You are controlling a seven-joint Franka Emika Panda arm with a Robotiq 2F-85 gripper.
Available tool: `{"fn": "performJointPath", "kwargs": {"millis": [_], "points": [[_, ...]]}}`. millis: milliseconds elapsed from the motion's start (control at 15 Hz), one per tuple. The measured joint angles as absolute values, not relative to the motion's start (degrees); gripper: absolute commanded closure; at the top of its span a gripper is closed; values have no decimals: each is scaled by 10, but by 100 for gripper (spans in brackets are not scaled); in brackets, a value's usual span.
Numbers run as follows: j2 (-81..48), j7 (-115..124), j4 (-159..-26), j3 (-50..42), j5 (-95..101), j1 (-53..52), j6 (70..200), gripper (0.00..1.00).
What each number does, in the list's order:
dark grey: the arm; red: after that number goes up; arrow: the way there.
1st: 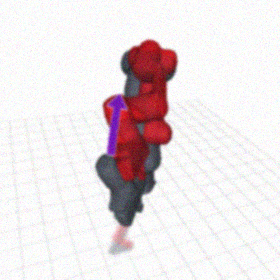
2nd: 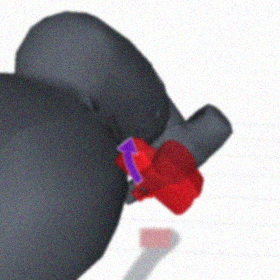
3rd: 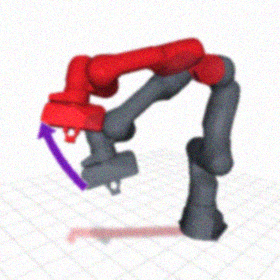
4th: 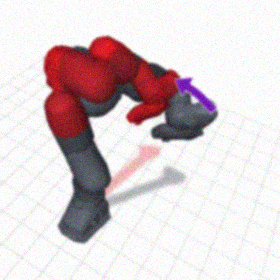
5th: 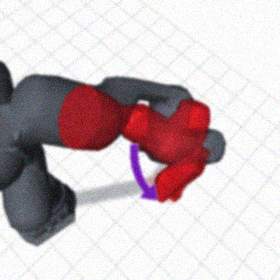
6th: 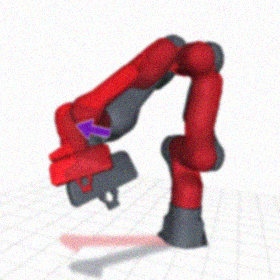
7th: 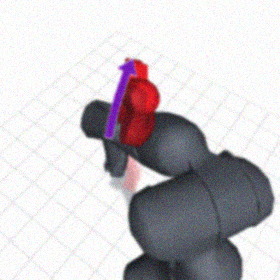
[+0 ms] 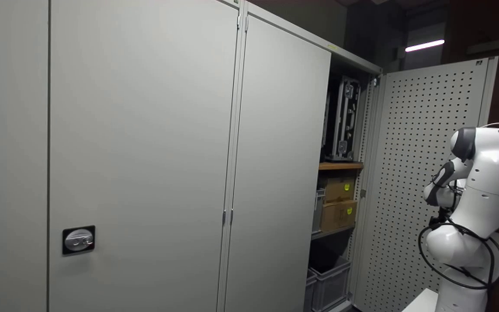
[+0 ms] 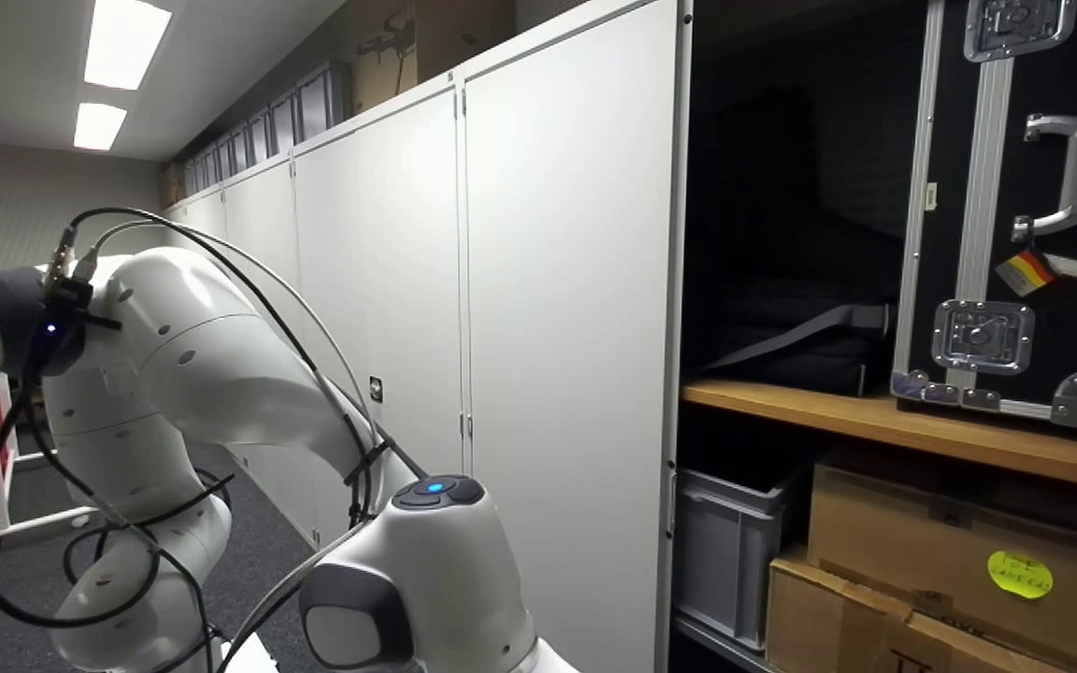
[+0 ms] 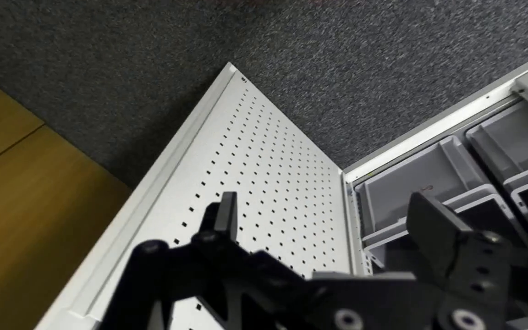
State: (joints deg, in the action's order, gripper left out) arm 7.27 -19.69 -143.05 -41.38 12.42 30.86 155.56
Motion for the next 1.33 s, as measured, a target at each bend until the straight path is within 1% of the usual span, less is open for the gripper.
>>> {"fn": "performJointPath", "kwargs": {"millis": [333, 600, 1133, 1333], "points": [[40, -249, -1355, -458, 34, 308, 1565, 0], [23, -265, -1299, -473, -17, 308, 1548, 0], [29, -265, -1307, -470, -20, 305, 1556, 0], [43, -301, -1327, -468, -76, 291, 1592, 0]]}}
